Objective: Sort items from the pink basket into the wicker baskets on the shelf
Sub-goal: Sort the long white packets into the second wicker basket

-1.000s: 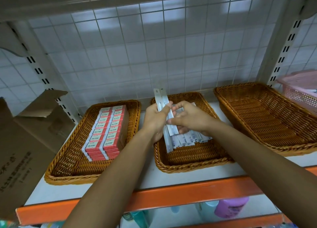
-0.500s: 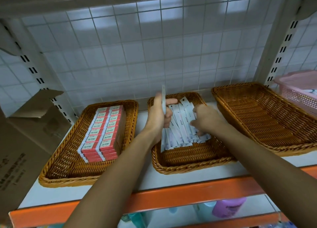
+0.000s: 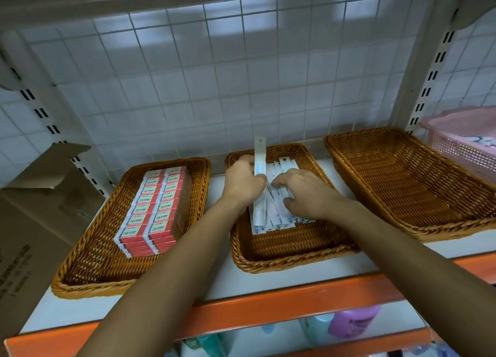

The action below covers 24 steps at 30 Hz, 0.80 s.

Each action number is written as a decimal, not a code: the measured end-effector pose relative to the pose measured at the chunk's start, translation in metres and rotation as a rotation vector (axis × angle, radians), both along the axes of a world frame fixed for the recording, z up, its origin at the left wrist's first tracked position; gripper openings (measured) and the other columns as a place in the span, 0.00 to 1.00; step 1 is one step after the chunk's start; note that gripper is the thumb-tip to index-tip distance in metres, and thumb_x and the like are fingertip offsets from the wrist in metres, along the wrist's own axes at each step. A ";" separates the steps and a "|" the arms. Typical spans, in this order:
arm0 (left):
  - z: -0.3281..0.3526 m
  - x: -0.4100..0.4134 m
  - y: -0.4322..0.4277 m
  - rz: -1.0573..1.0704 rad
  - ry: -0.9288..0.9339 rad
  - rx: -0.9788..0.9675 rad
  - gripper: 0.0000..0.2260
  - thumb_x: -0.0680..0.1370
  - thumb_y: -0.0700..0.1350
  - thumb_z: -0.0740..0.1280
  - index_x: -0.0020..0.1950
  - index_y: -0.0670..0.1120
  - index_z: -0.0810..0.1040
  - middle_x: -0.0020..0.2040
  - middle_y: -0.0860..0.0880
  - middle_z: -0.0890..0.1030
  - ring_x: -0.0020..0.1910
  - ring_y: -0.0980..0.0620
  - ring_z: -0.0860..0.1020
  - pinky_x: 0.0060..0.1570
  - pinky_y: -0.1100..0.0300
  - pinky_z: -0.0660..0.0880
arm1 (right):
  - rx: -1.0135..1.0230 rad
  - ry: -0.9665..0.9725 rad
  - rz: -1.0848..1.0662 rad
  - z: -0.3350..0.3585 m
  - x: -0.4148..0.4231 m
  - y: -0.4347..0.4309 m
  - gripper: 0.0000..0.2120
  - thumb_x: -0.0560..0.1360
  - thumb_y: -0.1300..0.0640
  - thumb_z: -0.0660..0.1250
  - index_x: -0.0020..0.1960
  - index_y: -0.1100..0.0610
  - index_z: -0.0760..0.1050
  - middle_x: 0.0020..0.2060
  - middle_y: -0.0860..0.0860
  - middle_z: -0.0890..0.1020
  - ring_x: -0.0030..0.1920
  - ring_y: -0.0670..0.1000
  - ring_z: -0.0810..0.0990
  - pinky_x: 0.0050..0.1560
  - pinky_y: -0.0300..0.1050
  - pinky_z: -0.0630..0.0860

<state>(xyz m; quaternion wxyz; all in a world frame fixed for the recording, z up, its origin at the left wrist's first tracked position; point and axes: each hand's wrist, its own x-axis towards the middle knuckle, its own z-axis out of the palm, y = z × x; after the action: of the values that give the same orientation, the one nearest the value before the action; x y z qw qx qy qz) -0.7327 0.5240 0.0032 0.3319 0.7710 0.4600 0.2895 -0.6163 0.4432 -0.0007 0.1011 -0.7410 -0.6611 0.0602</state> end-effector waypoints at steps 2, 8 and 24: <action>-0.002 0.002 0.005 0.024 0.117 0.031 0.17 0.75 0.37 0.67 0.64 0.43 0.73 0.55 0.44 0.80 0.54 0.45 0.78 0.50 0.52 0.78 | -0.001 0.017 0.035 -0.003 0.000 -0.001 0.26 0.74 0.60 0.65 0.71 0.54 0.66 0.67 0.53 0.71 0.68 0.53 0.67 0.68 0.47 0.66; -0.005 0.004 0.000 -0.060 0.534 0.309 0.24 0.75 0.39 0.68 0.70 0.41 0.66 0.65 0.41 0.71 0.64 0.42 0.71 0.59 0.55 0.70 | -0.038 0.017 0.079 -0.005 0.001 -0.007 0.26 0.75 0.58 0.65 0.72 0.55 0.65 0.69 0.53 0.70 0.69 0.52 0.66 0.69 0.45 0.63; -0.007 -0.028 0.002 -0.130 0.646 0.603 0.09 0.74 0.37 0.64 0.51 0.44 0.81 0.52 0.45 0.80 0.53 0.47 0.75 0.55 0.58 0.70 | -0.160 -0.019 0.064 0.004 -0.045 0.025 0.13 0.76 0.54 0.63 0.57 0.58 0.75 0.51 0.56 0.79 0.48 0.56 0.77 0.42 0.46 0.72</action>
<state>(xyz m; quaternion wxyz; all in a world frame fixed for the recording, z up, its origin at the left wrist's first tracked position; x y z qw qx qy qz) -0.7611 0.5263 -0.0042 -0.0510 0.9114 0.3859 0.1335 -0.6617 0.4679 0.0030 0.0332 -0.7259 -0.6783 0.1091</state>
